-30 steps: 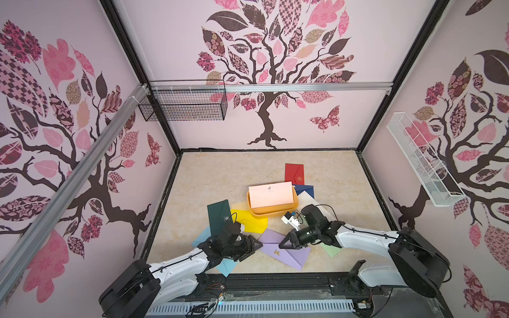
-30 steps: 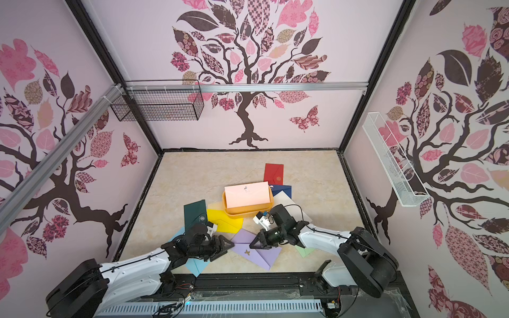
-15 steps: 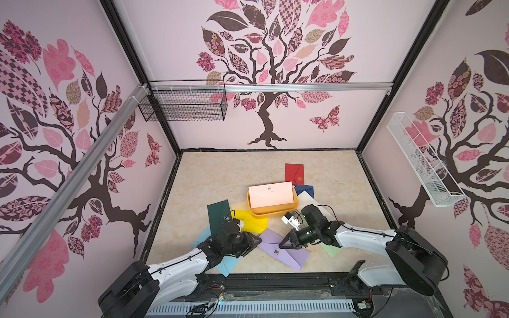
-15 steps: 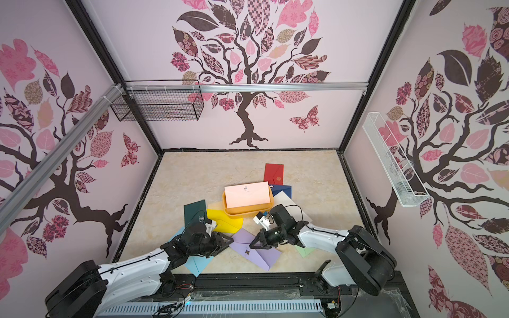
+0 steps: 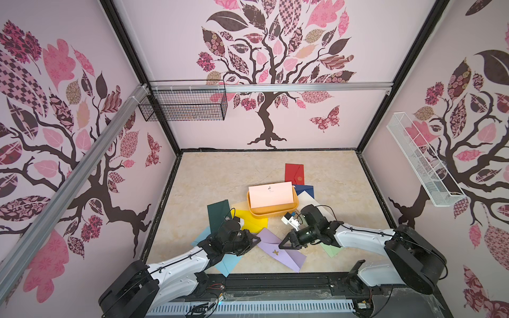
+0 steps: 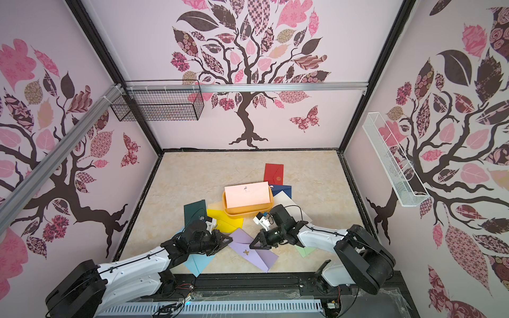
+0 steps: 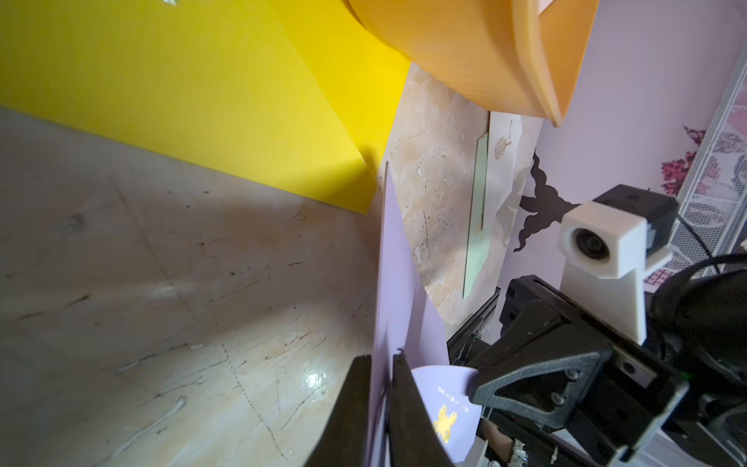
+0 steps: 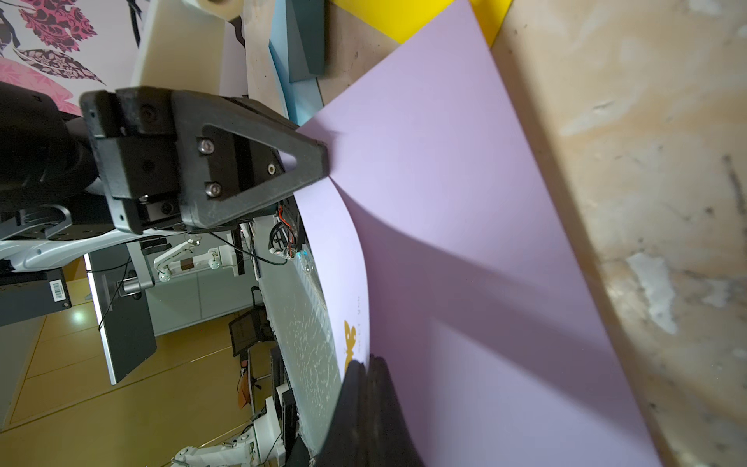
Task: Put the sealed envelopes into the storage box
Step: Pick up the envelope from the center of the board.
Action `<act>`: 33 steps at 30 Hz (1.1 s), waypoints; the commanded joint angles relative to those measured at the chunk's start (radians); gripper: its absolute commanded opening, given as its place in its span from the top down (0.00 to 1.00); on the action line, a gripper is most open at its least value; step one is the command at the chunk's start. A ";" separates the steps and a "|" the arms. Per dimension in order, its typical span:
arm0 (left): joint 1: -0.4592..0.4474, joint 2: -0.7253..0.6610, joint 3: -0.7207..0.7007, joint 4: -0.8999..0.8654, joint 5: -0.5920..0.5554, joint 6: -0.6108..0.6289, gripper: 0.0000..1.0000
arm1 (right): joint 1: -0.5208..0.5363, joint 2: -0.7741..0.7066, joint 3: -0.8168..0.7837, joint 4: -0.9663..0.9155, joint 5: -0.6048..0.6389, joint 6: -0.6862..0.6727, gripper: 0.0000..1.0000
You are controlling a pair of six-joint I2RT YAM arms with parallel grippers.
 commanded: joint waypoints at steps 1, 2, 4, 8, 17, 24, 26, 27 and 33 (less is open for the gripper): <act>0.004 0.005 0.034 0.005 0.010 0.026 0.94 | -0.004 0.014 0.004 0.008 -0.016 -0.007 0.95; 0.005 0.000 0.038 -0.010 0.009 0.032 0.98 | -0.003 0.013 0.005 0.003 -0.013 -0.010 0.93; 0.005 -0.017 0.047 -0.045 0.000 0.044 1.00 | -0.003 0.002 0.015 -0.031 0.004 -0.026 0.84; 0.013 -0.061 0.066 -0.089 -0.009 0.050 1.00 | -0.006 -0.074 0.046 -0.152 0.105 -0.039 0.63; 0.016 -0.184 0.251 -0.280 -0.055 0.111 1.00 | -0.009 -0.485 0.249 -0.474 0.443 0.040 0.43; 0.023 -0.167 0.430 -0.323 -0.113 0.185 1.00 | -0.009 -0.706 0.378 -0.544 0.623 0.090 0.34; 0.026 -0.120 0.533 -0.395 -0.128 0.246 1.00 | -0.010 -0.714 0.395 -0.522 0.584 0.051 0.34; 0.029 -0.089 0.596 -0.464 -0.150 0.271 1.00 | -0.010 -0.704 0.414 -0.538 0.576 0.011 0.35; 0.069 0.051 0.815 -0.614 -0.143 0.362 1.00 | -0.008 -0.563 0.567 -0.723 0.637 -0.196 0.41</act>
